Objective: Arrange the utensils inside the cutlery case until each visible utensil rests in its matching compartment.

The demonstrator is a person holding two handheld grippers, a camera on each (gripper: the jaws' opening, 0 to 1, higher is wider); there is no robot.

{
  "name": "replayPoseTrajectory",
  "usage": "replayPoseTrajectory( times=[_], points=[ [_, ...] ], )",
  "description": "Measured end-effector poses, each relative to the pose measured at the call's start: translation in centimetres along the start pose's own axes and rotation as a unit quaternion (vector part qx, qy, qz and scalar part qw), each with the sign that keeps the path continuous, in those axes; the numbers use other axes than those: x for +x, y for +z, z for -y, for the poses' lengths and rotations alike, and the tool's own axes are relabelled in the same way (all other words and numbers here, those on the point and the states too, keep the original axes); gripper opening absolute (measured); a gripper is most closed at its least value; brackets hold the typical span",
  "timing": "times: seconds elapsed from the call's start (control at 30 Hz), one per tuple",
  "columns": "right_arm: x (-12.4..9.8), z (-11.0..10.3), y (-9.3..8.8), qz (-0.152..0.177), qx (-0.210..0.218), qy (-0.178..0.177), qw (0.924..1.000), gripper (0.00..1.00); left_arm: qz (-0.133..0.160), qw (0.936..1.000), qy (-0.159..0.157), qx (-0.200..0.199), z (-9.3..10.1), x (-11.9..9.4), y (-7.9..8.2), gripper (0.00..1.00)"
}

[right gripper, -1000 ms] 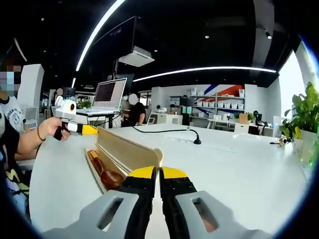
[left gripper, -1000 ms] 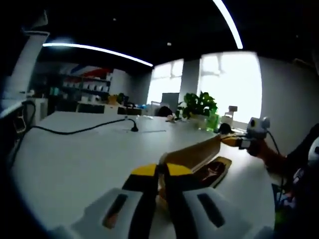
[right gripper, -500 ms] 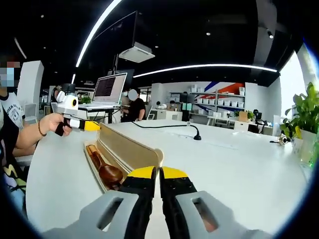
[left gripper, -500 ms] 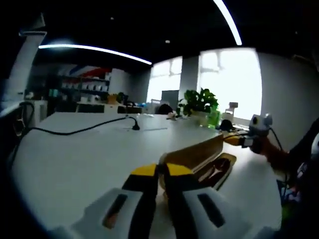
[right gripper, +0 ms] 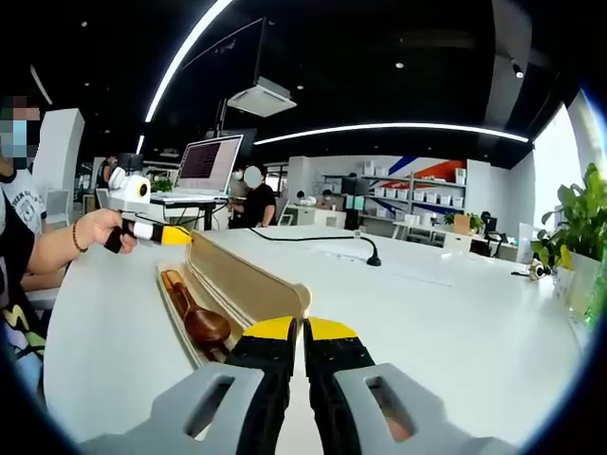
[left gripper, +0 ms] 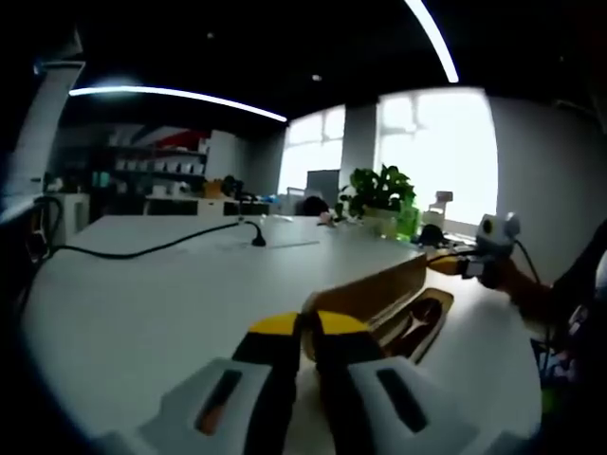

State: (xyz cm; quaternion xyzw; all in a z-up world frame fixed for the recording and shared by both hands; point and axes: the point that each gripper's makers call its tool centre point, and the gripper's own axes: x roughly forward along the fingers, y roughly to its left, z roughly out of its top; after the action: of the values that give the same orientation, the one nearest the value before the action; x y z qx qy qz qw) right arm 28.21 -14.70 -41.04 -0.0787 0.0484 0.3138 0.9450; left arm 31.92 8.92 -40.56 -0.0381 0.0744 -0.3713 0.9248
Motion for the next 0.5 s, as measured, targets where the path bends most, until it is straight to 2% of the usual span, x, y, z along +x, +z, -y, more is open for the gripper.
replayPoseTrajectory(
  times=[0.2, 0.5],
  points=[
    [-0.5, 0.0, 0.1, 0.005, -0.002, 0.0, 1.0, 0.02, 0.003, 0.9999, -0.009, 0.013, 0.9, -0.5, 0.0, 0.06],
    [-1.2, -1.1, -0.2, 0.005, -0.01, 0.011, 0.9999, 0.03, 0.001, 0.9987, -0.011, 0.049, 1.8, -1.5, -0.5, 0.08]
  ],
)
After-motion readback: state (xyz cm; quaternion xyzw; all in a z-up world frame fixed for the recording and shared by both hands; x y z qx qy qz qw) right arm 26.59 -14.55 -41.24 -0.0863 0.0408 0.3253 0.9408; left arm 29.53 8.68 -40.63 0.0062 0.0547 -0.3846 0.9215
